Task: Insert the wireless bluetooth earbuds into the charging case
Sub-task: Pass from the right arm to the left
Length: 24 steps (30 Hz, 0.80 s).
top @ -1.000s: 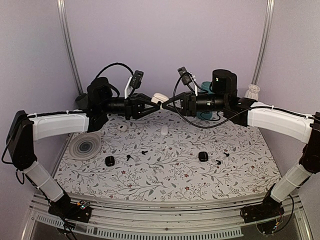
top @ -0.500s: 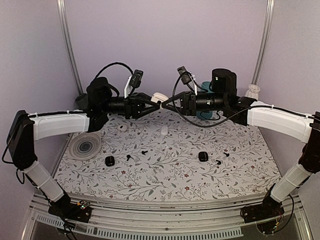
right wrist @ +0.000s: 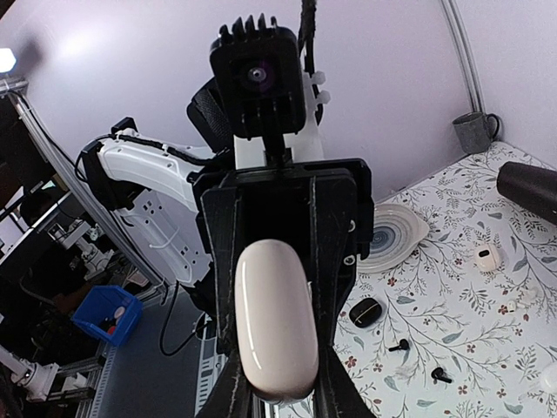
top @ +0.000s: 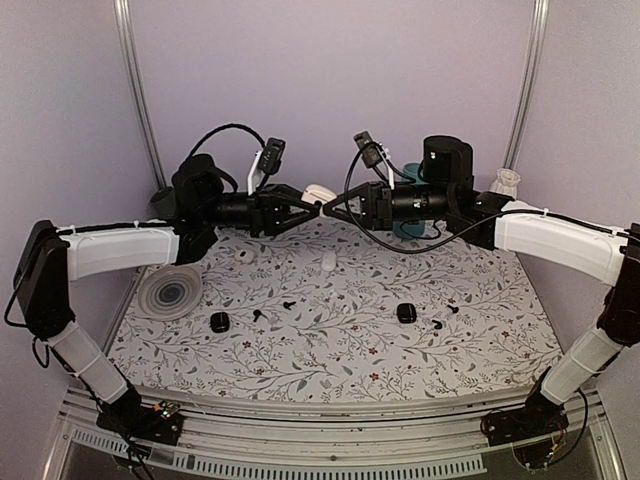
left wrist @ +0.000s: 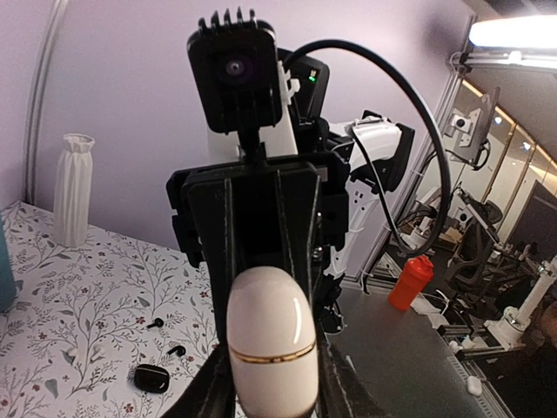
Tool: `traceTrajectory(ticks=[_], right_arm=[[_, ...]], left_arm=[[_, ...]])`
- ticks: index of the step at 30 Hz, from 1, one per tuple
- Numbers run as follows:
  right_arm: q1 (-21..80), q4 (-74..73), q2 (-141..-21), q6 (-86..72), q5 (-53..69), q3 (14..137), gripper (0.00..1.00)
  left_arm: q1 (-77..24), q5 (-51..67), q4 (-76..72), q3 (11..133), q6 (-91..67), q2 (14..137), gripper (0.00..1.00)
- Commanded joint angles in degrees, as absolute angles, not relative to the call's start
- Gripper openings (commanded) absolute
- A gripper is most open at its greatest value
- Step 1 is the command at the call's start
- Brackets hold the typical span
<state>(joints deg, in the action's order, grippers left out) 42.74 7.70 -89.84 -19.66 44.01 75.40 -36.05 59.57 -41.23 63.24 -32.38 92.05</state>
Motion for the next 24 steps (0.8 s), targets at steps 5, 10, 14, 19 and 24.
traceTrajectory(ticks=[5, 10, 14, 19, 24], right_arm=[[42.7, 7.1, -90.2, -19.5, 43.5, 76.7, 0.04], [42.7, 7.1, -90.7, -19.7, 44.3, 77.1, 0.05], [42.8, 7.1, -90.9, -19.9, 44.6, 77.0, 0.05], [42.7, 6.8, -90.9, -20.0, 44.7, 77.0, 0.04], [42.7, 6.7, -90.9, -20.0, 44.6, 76.9, 0.04]], left_arm=[[-35.6, 60.1, -44.2, 62.4, -33.2, 92.1, 0.34], [-35.6, 59.6, -44.2, 62.4, -33.3, 92.2, 0.33], [-35.5, 59.1, -44.2, 62.3, -33.2, 92.0, 0.33], [-35.4, 58.1, -44.2, 61.9, -32.9, 91.6, 0.33], [-35.4, 57.8, -44.4, 61.7, -33.0, 91.5, 0.29]])
